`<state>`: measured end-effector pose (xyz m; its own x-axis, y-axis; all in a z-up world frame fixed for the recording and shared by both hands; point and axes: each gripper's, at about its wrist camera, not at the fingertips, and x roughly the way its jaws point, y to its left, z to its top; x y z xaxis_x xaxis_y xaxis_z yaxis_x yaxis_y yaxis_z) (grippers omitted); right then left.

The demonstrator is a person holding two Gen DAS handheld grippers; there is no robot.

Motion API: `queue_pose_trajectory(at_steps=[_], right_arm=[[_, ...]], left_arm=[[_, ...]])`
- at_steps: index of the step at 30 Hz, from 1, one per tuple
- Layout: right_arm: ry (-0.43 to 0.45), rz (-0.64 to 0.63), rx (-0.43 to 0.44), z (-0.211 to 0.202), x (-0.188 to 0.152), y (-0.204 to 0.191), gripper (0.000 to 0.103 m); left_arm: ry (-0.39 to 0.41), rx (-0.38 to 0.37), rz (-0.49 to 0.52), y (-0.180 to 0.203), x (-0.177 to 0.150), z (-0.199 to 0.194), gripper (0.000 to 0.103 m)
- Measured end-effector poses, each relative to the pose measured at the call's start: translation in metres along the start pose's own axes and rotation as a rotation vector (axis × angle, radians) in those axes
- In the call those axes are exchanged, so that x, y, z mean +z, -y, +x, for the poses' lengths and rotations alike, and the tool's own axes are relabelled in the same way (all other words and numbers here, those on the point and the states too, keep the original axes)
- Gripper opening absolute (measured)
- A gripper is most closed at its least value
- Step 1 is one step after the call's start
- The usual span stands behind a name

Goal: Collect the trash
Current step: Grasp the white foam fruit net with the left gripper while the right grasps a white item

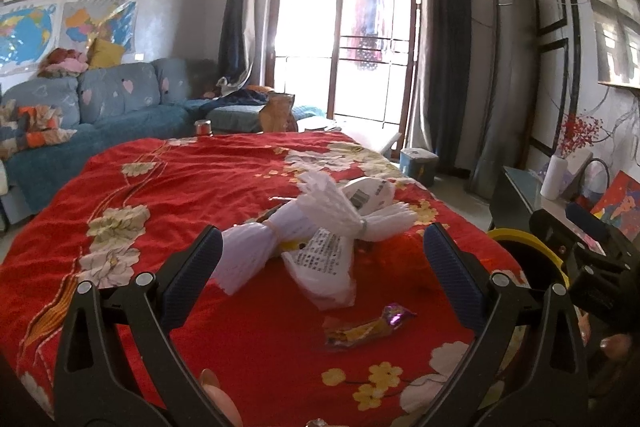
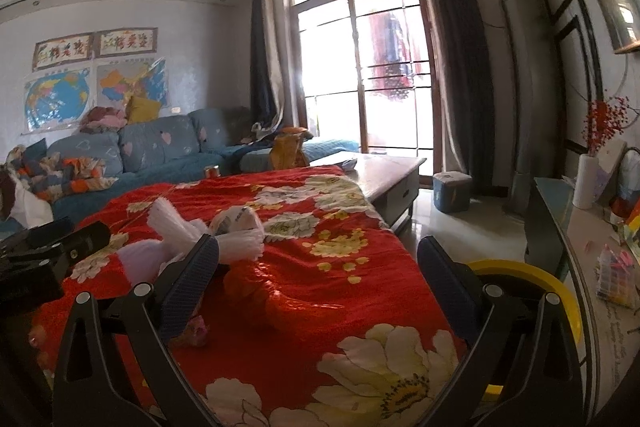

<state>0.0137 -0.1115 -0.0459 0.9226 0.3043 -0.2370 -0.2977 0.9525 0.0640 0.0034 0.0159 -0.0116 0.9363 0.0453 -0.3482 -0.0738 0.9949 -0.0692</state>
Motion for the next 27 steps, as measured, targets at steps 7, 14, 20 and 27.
queue_pose_trajectory(at_steps=[7, 14, 20, 27], right_arm=[[-0.051, -0.074, 0.085, 0.008, 0.009, -0.02, 0.097], [-0.109, -0.124, 0.177, 0.027, 0.018, -0.042, 0.097], [-0.158, -0.204, 0.237, 0.05, 0.021, -0.067, 0.097], [-0.194, -0.25, 0.256, 0.077, 0.027, -0.085, 0.097]], left_arm=[[-0.02, 0.056, -0.031, -0.02, 0.0, 0.012, 0.092], [-0.02, 0.138, -0.067, -0.046, 0.007, 0.02, 0.092], [-0.028, 0.181, -0.091, -0.067, 0.01, 0.028, 0.092], [-0.077, 0.199, -0.136, -0.1, 0.009, 0.045, 0.092]])
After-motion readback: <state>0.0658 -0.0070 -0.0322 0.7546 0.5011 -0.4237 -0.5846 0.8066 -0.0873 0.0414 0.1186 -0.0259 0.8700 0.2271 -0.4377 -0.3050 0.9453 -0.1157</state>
